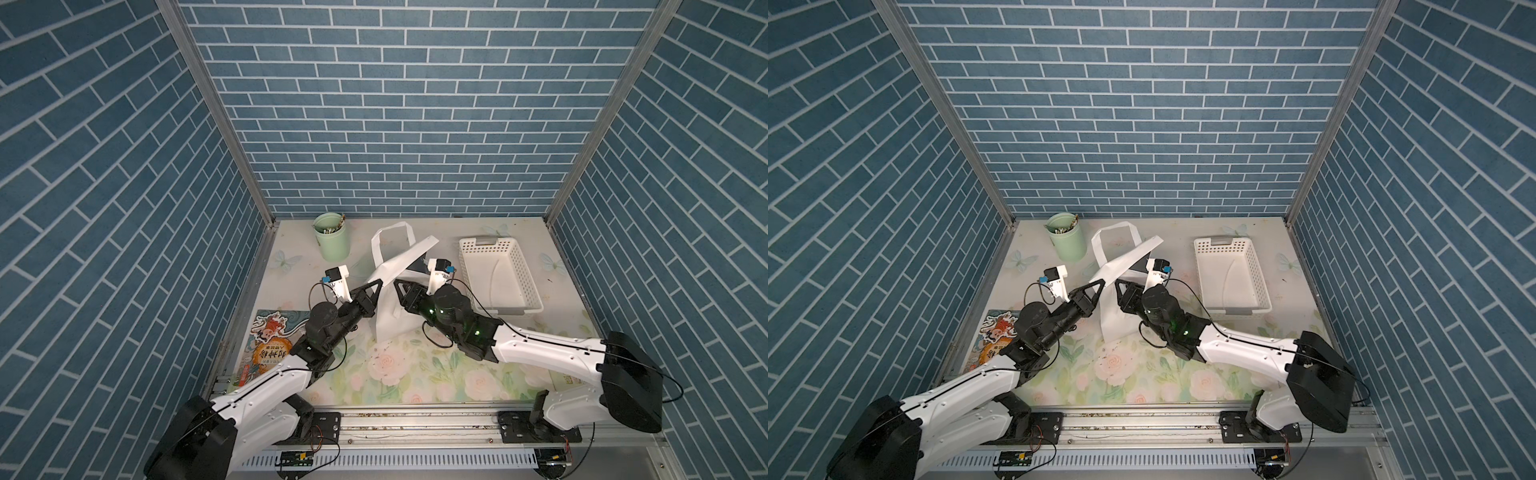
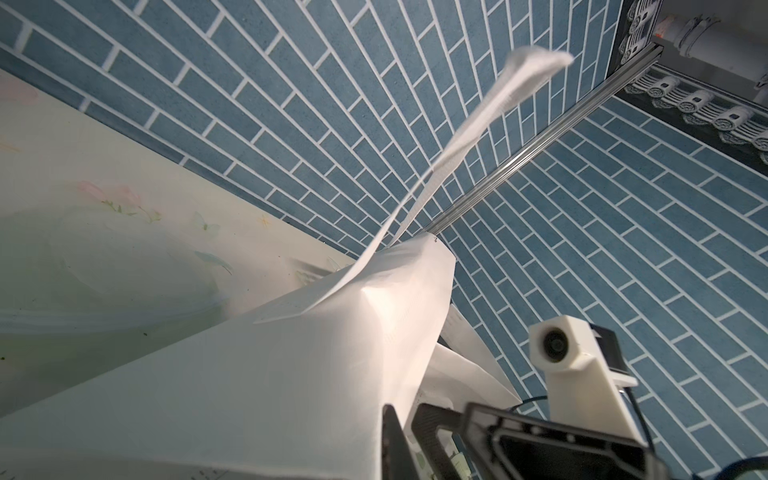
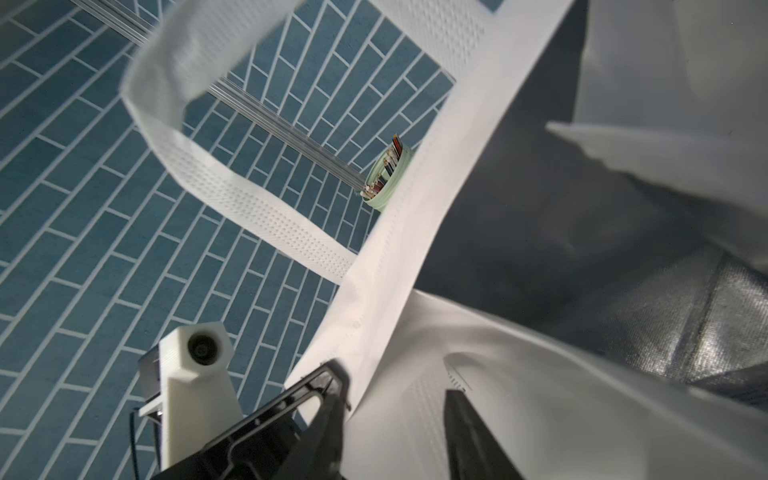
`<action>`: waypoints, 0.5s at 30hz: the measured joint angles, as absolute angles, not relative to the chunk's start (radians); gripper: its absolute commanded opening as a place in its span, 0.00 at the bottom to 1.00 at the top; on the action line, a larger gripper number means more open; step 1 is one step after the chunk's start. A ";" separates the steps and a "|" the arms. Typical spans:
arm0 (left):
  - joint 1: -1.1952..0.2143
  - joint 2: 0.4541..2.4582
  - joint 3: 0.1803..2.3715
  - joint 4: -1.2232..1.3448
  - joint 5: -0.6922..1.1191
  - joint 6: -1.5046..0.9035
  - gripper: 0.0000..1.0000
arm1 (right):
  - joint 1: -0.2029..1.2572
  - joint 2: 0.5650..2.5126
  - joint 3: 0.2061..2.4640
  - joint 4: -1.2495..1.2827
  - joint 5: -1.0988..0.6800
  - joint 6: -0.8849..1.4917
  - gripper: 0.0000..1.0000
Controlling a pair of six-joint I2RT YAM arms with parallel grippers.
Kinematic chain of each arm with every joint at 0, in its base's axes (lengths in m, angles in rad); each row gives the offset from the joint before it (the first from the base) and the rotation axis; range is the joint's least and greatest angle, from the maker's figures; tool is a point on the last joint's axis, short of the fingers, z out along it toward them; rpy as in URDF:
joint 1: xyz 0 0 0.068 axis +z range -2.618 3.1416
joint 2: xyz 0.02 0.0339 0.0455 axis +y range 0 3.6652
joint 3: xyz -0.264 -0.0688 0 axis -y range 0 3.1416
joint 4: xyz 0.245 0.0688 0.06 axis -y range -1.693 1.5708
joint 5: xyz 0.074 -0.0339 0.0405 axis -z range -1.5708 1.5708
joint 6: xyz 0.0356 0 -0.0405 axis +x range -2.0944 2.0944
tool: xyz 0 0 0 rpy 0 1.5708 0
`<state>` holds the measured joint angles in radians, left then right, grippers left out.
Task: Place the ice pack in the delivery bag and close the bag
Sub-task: Seal the delivery bag at the center of the board.
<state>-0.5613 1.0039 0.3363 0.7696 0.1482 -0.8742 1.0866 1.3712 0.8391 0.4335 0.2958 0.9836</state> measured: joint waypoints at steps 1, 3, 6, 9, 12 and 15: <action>-0.561 0.999 0.336 0.764 0.151 -0.868 0.00 | 1.087 1.341 0.831 0.426 0.300 0.949 0.55; -0.560 0.989 0.336 0.753 0.157 -0.853 0.00 | 1.087 1.274 0.813 0.406 0.309 0.869 0.59; -0.559 0.973 0.336 0.728 0.165 -0.828 0.00 | 1.087 1.164 0.768 0.369 0.320 0.748 0.68; -0.556 0.960 0.336 0.708 0.175 -0.806 0.00 | 1.085 1.065 0.705 0.318 0.332 0.638 0.76; -0.555 0.951 0.336 0.698 0.181 -0.792 0.00 | 1.074 0.996 0.653 0.254 0.348 0.564 0.77; -0.554 0.945 0.336 0.691 0.185 -0.787 0.00 | 1.050 0.949 0.613 0.216 0.352 0.513 0.78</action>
